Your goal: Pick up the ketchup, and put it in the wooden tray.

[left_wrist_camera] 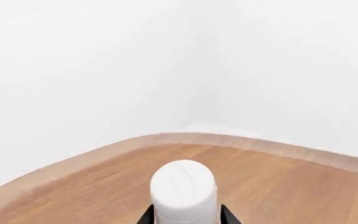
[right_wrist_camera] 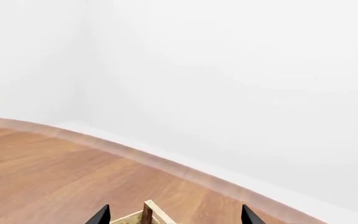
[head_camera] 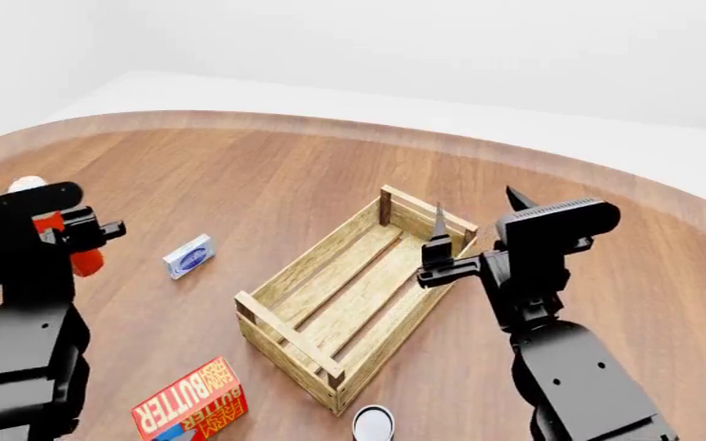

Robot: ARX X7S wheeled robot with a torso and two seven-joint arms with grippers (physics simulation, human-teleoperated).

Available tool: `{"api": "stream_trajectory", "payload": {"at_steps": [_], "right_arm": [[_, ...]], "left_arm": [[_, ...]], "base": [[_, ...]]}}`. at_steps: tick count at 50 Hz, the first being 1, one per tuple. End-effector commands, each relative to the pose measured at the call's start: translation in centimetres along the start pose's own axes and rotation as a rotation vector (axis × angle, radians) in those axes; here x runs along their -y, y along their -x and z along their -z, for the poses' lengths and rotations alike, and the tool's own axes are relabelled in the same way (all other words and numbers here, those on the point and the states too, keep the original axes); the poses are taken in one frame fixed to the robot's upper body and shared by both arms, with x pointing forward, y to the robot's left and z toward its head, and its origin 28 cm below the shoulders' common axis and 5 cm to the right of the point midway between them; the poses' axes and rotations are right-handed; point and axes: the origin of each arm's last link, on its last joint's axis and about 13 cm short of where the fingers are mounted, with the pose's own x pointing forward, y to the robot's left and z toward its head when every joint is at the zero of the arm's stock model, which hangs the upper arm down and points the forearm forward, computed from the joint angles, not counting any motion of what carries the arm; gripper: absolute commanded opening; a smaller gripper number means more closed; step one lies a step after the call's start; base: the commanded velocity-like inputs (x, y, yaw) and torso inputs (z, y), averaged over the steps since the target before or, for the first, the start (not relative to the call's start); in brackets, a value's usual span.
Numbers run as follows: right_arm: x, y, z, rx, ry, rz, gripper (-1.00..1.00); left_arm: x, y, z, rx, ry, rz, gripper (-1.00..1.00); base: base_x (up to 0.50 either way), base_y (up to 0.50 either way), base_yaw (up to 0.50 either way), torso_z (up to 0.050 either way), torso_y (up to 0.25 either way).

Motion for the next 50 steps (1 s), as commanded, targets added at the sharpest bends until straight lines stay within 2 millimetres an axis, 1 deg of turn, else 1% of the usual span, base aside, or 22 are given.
{"api": "stream_trajectory", "payload": {"at_steps": [1,6,11,20,24,28,33,40,50], "right_arm": [[1.4,0.4,-0.9,0.017,-0.002,0.068,1.00],[1.9,0.8,-1.2,0.015,0.004,0.100,1.00],[2.5,1.4,-1.7,0.015,0.013,0.138,1.00],[3.4,2.5,-2.2,0.008,0.027,0.200,1.00],[3.9,3.0,-2.3,0.003,0.029,0.227,1.00],[4.3,3.5,-2.1,-0.007,0.032,0.254,1.00],[4.9,4.2,-1.9,-0.021,0.036,0.284,1.00],[6.0,5.7,-1.6,-0.035,0.037,0.322,1.00],[6.7,7.1,-1.3,-0.049,0.035,0.348,1.00]], "left_arm": [[4.5,-1.3,-2.7,0.043,-0.007,0.198,-1.00],[6.9,-1.5,-3.2,0.048,-0.029,0.322,-1.00],[9.7,-2.2,-4.0,0.052,-0.025,0.430,-1.00],[13.5,-2.9,-5.4,0.049,0.018,0.548,-1.00],[15.2,-2.8,-5.6,0.046,0.030,0.604,-1.00],[16.7,-2.2,-5.5,0.035,0.031,0.661,-1.00],[18.0,-1.2,-5.6,0.011,0.041,0.722,-1.00],[19.7,0.2,-5.4,0.000,0.041,0.794,-1.00],[20.9,1.7,-4.7,-0.020,0.038,0.852,-1.00]], "base": [[0.00,0.00,0.00,0.000,0.000],[0.00,0.00,0.00,0.000,0.002],[0.00,0.00,0.00,0.000,0.000],[0.00,0.00,0.00,0.000,0.000],[0.00,0.00,0.00,0.000,0.003],[0.00,0.00,0.00,0.000,0.000],[0.00,0.00,0.00,0.000,0.000],[0.00,0.00,0.00,0.000,0.000],[0.00,0.00,0.00,0.000,0.001]]}}
